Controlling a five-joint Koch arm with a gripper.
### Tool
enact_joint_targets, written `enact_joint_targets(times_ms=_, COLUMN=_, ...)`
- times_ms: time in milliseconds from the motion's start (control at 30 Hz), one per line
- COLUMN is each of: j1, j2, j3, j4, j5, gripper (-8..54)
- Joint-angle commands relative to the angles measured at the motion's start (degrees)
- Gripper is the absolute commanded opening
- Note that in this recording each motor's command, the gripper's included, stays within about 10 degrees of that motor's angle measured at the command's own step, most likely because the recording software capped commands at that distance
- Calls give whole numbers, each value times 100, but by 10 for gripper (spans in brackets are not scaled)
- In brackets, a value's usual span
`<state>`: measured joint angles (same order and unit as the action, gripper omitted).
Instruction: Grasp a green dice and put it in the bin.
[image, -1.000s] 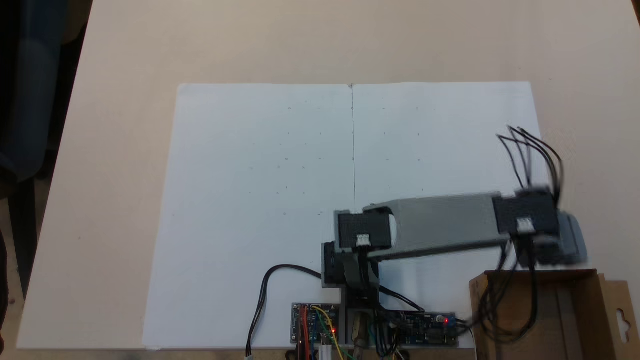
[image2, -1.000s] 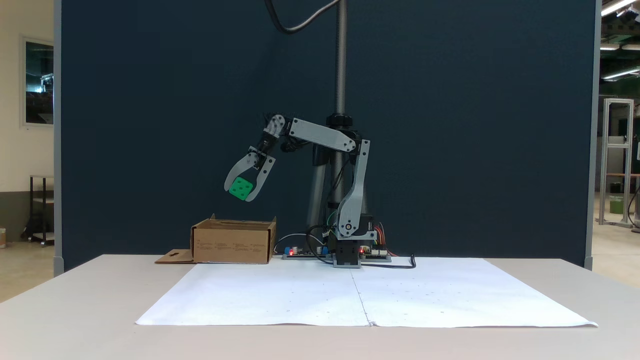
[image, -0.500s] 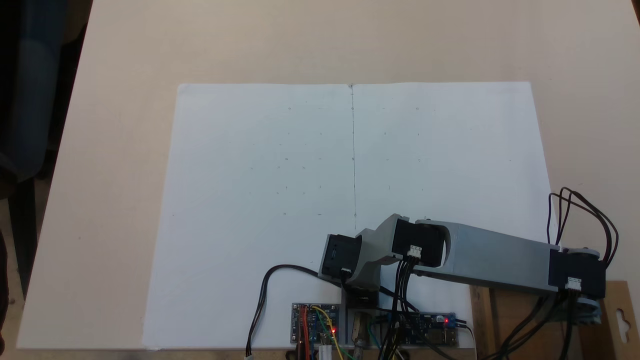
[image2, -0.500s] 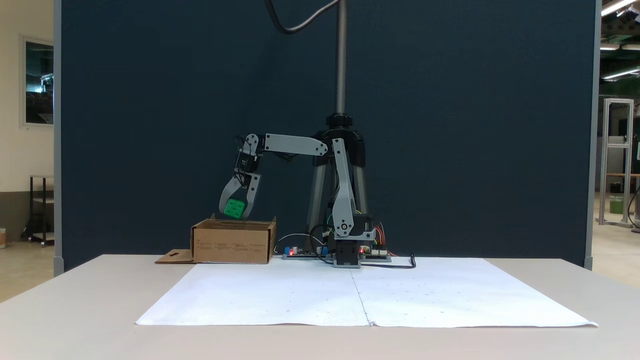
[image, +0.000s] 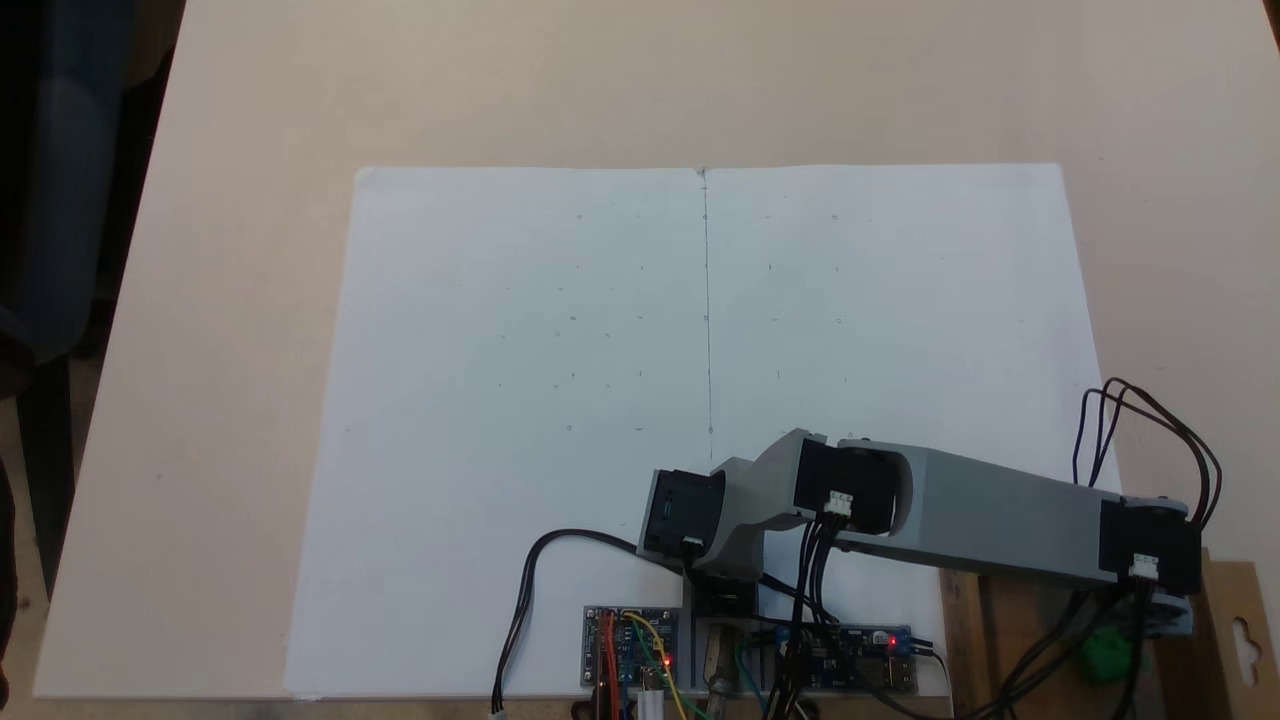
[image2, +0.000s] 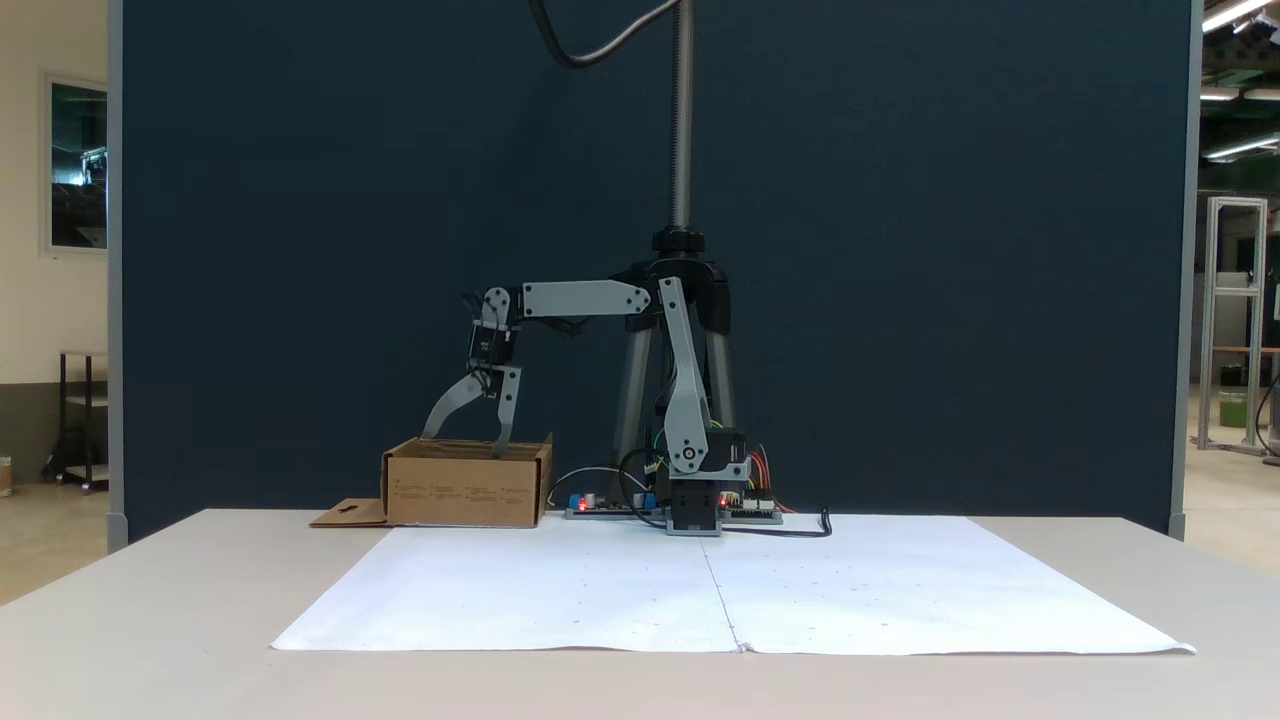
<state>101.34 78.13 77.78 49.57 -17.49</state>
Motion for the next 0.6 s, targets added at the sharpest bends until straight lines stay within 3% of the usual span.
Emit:
enact_joint_targets(times_ms=0, j1=-26, j2=334, j3=-88, j4=-299, j5=-105, gripper=429)
enact_joint_targets(times_ms=233, j1=-1011, j2=1195, j3=-413, j4=-668, j5=1424, gripper=419)
enact_joint_targets(times_ms=267, j1=-1582, j2=1714, j3=-448, j4=-668, j5=1556, gripper=419)
enact_joint_targets(times_ms=567, j1=-4254, j2=2487, j3=-439, j4=-668, j5=1740, gripper=425)
